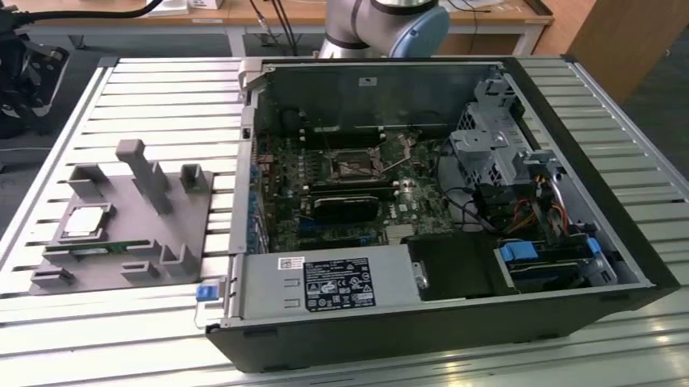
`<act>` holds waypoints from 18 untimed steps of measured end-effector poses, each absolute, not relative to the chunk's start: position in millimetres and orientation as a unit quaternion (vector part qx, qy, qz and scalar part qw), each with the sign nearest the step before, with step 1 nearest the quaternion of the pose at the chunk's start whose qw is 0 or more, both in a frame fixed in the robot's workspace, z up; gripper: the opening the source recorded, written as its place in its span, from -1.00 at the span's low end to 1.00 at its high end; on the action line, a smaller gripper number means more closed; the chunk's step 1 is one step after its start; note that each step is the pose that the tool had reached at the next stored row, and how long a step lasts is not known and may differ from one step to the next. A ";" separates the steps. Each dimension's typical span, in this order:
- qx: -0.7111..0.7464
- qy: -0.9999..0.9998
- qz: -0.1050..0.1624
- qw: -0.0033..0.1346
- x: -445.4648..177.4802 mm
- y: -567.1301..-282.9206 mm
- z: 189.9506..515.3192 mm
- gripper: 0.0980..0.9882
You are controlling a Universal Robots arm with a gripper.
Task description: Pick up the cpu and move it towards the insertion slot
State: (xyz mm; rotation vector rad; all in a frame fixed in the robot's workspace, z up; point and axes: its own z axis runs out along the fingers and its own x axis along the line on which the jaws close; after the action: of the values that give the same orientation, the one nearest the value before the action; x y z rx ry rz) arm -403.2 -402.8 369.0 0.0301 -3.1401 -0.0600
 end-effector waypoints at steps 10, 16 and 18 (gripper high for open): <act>0.010 -1.000 -0.019 0.000 -428.6 -402.8 364.9 -0.98; 0.010 -1.000 -0.019 0.001 -429.2 -402.9 354.4 -0.98; 0.010 -1.000 -0.019 0.001 -429.3 -402.9 350.8 -0.98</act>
State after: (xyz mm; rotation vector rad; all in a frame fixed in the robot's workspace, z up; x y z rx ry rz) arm -429.3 -402.9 350.8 0.0300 -3.1397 -0.0593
